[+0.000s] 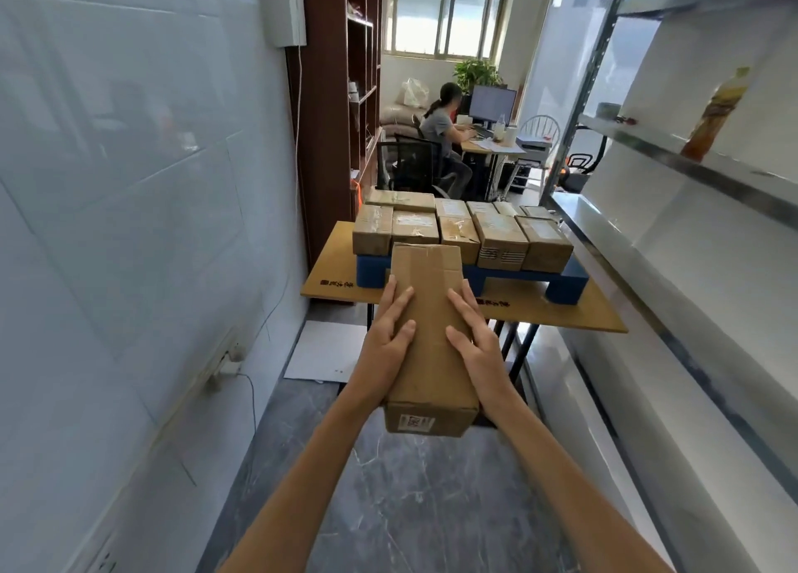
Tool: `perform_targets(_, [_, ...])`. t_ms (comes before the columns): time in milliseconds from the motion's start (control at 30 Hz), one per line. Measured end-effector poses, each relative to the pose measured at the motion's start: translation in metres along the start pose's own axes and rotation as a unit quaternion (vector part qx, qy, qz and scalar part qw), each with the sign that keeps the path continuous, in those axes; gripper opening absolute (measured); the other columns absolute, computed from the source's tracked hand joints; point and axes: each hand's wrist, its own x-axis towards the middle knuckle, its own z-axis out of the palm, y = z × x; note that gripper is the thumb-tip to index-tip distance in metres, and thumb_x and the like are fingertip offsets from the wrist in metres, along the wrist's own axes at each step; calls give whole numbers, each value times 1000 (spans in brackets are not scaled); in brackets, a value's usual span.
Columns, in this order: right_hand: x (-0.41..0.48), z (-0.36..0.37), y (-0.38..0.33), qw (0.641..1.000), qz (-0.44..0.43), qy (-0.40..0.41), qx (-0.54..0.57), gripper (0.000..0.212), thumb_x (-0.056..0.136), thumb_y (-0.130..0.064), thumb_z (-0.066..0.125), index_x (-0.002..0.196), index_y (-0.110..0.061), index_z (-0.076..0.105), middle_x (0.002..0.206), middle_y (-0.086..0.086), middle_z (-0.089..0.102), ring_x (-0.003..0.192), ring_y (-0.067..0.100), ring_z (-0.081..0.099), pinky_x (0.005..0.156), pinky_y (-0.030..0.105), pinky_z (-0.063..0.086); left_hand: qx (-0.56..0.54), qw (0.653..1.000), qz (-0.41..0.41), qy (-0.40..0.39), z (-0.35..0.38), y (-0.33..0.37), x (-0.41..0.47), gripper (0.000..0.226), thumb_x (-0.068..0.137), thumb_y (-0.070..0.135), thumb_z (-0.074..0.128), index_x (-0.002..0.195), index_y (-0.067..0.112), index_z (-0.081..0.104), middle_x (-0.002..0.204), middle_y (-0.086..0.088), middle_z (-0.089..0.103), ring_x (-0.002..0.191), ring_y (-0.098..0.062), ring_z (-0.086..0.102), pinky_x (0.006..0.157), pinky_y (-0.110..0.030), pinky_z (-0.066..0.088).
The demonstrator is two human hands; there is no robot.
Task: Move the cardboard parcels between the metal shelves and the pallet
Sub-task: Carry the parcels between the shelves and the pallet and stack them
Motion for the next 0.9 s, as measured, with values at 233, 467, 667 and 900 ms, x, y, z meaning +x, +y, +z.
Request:
perform_targets(233, [114,36,37,1000,-8,6,4,47,98,-10,46,143,-18,38,156,-14,14,137,5,27,103,26,43,19,1000,0,4,-48,-46,106,46,101,14,44,146,23,35,159,16,11,139,-4,27,94,-9,41])
perform_targets(467, [247,71,53,1000,-11,9,14,46,97,-10,47,141,-21,41,156,-13,15,139,6,24,100,16,39,35,999,-20,16,-100,-70,227,44,102,13,41,146,21,37,159,16,11,145,-8,19,114,-30,31])
perform_targets(667, [332,91,61,1000,-6,12,2,45,97,-12,49,140,-25,43,156,-12,14,141,10,19,111,38,34,38,998,-33,31,-134,-90,304,43,98,21,51,137,39,43,159,10,13,139,-16,32,108,-37,42])
perform_targets(900, [417,109,81,998,13,57,12,49,89,-22,57,136,-31,43,151,-1,29,134,21,36,103,45,43,-37,997,-74,4,-159,-117,391,87,91,23,64,151,37,2,137,24,28,107,8,46,70,-9,48])
